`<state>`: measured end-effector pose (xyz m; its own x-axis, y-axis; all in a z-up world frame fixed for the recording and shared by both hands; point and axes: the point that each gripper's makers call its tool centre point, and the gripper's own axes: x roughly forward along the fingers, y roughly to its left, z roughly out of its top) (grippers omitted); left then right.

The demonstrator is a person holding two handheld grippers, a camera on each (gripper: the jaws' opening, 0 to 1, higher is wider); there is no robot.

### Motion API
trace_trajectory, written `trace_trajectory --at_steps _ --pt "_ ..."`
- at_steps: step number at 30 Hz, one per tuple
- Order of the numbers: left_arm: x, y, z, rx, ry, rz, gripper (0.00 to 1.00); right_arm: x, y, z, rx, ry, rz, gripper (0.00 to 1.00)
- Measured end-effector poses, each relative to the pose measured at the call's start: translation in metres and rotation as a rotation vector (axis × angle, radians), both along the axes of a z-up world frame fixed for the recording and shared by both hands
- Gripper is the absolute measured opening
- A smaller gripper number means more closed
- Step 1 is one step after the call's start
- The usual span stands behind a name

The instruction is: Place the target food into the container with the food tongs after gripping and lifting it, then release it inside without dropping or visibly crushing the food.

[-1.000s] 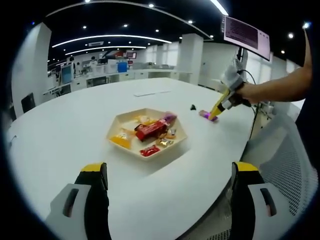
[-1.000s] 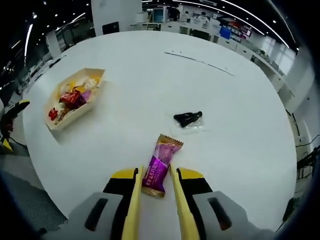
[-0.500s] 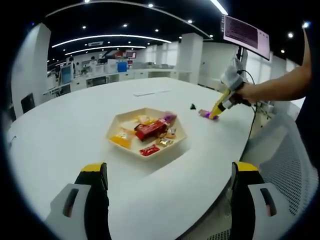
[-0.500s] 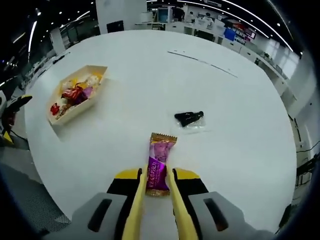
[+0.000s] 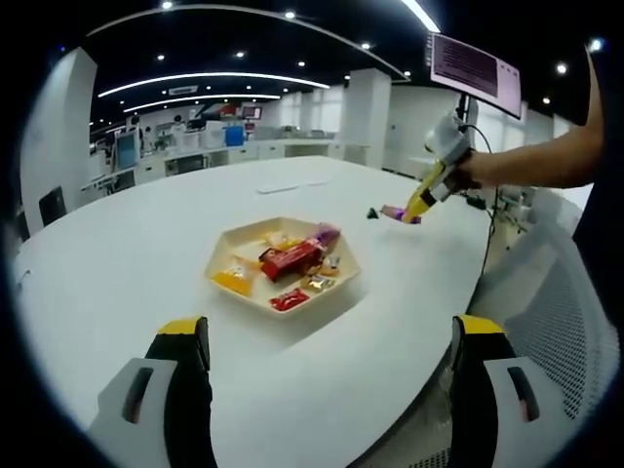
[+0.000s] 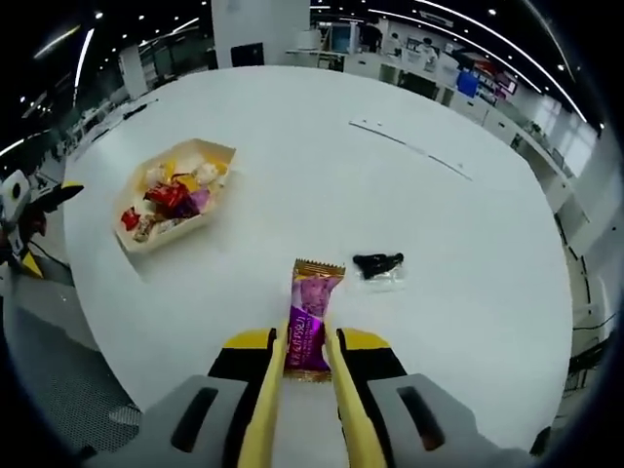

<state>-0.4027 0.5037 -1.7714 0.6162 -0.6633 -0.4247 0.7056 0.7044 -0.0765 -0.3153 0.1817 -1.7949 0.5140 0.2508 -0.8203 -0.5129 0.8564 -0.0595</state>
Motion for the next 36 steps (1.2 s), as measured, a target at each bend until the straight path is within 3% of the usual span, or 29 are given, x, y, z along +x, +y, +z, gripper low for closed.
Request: trace_trajectory --at_steps 7,11,18,23,36 --pt "-0.001 -0.001 -0.001 -0.001 0.006 -0.003 1.00 0.013 0.015 0.037 0.021 -0.028 0.047 0.23" --pt "0.000 -0.001 0.004 -0.002 -0.020 -0.001 1.00 0.020 0.026 0.055 0.006 -0.035 0.109 0.23" --pt "0.000 0.000 0.001 0.001 -0.010 -0.004 1.00 0.035 0.044 0.080 -0.033 -0.056 0.202 0.23" --pt "0.000 -0.001 0.002 -0.002 -0.012 -0.006 1.00 0.039 0.061 0.083 -0.115 -0.049 0.325 0.24" --pt "0.001 0.001 0.003 0.000 -0.017 0.002 1.00 0.051 0.117 0.097 -0.111 -0.061 0.453 0.24"
